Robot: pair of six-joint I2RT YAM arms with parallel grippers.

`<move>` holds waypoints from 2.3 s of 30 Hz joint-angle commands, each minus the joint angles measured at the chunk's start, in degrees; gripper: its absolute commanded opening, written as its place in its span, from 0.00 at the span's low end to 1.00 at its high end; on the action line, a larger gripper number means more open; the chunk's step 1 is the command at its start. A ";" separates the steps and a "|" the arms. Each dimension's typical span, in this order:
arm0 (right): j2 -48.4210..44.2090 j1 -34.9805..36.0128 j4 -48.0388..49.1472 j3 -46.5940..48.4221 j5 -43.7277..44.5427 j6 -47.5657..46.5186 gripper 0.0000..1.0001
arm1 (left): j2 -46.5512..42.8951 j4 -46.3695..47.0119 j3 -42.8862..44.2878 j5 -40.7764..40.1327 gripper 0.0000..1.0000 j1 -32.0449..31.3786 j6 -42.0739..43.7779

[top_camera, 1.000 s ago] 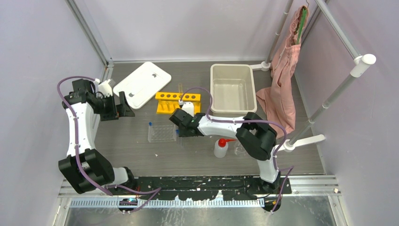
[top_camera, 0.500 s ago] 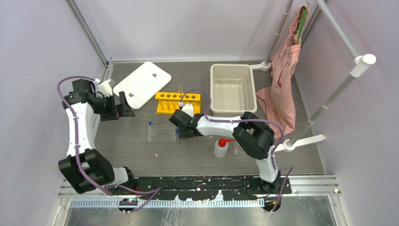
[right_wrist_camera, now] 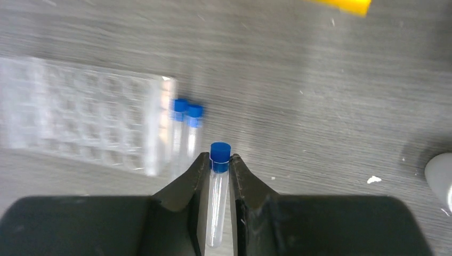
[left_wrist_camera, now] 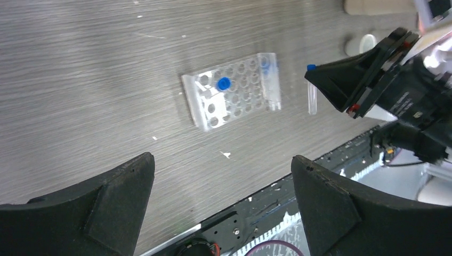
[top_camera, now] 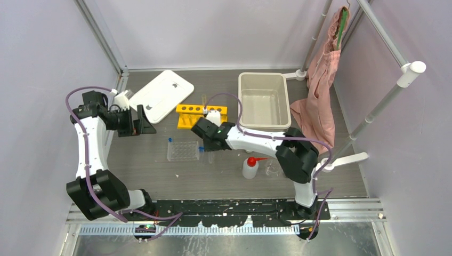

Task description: Organize the chemistry lab equipment

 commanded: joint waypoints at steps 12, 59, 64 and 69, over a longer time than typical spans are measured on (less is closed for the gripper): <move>1.71 4.23 10.44 31.62 -4.37 -1.02 0.01 | -5.97 -9.17 -0.09 22.94 0.84 -2.05 10.53; 3.87 0.76 3.58 39.37 -25.25 0.80 0.49 | -4.96 -16.25 0.32 22.32 0.00 -4.32 24.14; 7.90 -0.76 -2.81 47.96 -32.91 -0.71 0.45 | -6.00 -16.71 -0.05 21.06 0.00 -5.66 25.35; 11.52 -1.39 -8.78 54.66 -36.05 -2.49 0.41 | -6.79 -17.66 -0.03 20.81 0.00 -5.96 27.47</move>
